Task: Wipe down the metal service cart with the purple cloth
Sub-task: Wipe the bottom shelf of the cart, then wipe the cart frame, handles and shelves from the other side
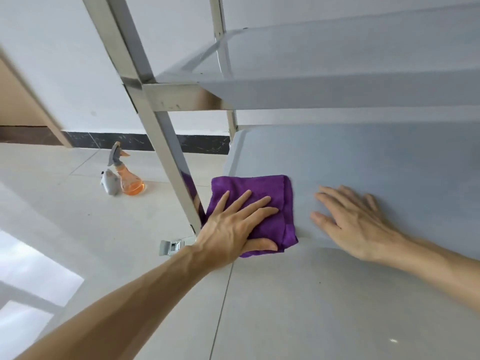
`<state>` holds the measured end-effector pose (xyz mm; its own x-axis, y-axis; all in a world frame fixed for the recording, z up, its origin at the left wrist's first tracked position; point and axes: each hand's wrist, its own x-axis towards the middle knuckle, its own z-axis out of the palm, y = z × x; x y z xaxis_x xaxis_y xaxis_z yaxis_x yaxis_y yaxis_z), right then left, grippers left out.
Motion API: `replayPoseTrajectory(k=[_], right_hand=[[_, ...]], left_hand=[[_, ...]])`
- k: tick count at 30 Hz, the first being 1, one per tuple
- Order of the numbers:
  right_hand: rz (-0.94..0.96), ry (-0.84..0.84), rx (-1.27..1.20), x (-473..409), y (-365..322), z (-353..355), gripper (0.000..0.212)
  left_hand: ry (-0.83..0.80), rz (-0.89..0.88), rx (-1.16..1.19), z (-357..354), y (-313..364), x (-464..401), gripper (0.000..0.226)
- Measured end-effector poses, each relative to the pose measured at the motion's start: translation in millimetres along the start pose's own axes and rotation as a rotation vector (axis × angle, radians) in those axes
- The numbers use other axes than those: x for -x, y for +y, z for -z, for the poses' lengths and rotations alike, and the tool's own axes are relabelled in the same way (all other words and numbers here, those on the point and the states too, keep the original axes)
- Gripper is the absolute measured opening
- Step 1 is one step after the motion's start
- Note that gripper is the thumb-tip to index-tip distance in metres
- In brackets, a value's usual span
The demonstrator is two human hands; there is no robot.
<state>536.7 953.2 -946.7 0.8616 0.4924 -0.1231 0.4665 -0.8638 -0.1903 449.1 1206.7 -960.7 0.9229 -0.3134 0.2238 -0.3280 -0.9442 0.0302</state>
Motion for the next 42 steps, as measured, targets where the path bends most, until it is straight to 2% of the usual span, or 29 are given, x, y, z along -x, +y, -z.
replayPoseTrajectory(k=[4,7,9,14,20,24,28,31,33,36,38,42], right_hand=[[0.004,0.066,0.044,-12.3,-5.4,4.0,0.059],[0.034,0.025,-0.006,-21.0,-18.9,0.5,0.058],[0.019,-0.022,0.007,-23.3,-26.4,-7.7,0.061],[0.01,-0.009,0.013,-23.5,-24.5,-15.2,0.076],[0.01,-0.005,0.028,-22.8,-25.1,-15.9,0.085],[0.005,0.005,0.058,-23.5,-26.8,-17.2,0.082],[-0.011,0.014,0.087,-22.7,-28.0,-18.3,0.066],[-0.02,0.029,0.136,-20.9,-30.8,-17.4,0.066],[-0.023,0.043,0.157,-19.7,-33.1,-16.2,0.076],[-0.029,0.054,0.194,-20.7,-35.0,-15.8,0.094],[-0.04,0.055,0.193,-22.0,-34.6,-14.9,0.092],[-0.037,0.075,0.214,-21.9,-33.8,-14.3,0.084]], left_hand=[[0.121,-0.029,0.123,-6.0,14.8,6.3,0.052],[0.132,-0.02,0.276,-1.0,20.1,10.9,0.044],[0.136,0.051,0.455,9.8,23.0,16.7,0.04],[0.227,0.265,0.839,45.5,28.2,52.3,0.023],[0.451,0.602,1.144,86.7,18.6,95.7,0.043],[0.653,0.758,1.358,112.5,12.0,105.8,0.042],[0.968,0.712,1.284,143.9,1.5,94.4,0.045],[1.099,0.592,1.207,159.9,-4.4,69.2,0.038],[1.08,0.532,1.069,159.1,-3.0,43.6,0.036],[0.978,0.49,0.871,141.7,2.7,2.6,0.062],[1.009,0.471,0.811,128.9,-1.9,-12.7,0.076],[1.073,0.419,0.733,101.3,-22.7,-13.7,0.082]])
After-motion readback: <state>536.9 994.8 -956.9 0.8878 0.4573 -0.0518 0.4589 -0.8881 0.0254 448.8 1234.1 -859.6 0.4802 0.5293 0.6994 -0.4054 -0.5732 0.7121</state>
